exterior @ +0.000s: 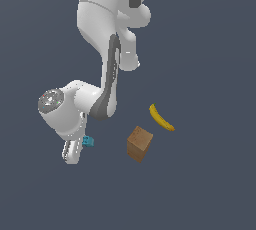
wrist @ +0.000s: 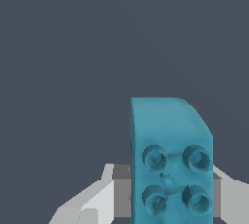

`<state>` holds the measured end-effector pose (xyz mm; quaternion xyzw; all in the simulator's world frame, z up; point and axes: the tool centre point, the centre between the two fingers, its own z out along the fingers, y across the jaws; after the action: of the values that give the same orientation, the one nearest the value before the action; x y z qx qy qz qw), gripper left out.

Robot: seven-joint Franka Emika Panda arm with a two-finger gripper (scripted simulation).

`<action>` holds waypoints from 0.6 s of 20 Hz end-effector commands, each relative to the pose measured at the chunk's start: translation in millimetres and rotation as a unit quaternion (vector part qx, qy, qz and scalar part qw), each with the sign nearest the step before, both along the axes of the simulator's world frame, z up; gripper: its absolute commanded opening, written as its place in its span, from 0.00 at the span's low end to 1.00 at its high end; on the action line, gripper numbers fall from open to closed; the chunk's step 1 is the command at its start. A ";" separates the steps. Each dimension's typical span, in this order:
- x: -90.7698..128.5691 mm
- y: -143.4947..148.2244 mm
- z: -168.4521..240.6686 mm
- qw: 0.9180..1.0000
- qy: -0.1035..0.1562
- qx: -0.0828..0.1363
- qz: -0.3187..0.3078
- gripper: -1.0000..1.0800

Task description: Pick up a designated object from a clutter of objects.

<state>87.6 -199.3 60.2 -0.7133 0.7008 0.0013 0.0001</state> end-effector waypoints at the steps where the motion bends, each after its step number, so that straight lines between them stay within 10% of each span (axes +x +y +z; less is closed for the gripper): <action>1: -7.8 0.5 15.6 1.000 -0.001 0.000 0.000 0.00; 12: -55.9 3.7 101.1 1.000 -0.001 0.002 0.000 0.00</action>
<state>38.6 -196.1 148.4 -0.7131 0.7010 0.0019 0.0015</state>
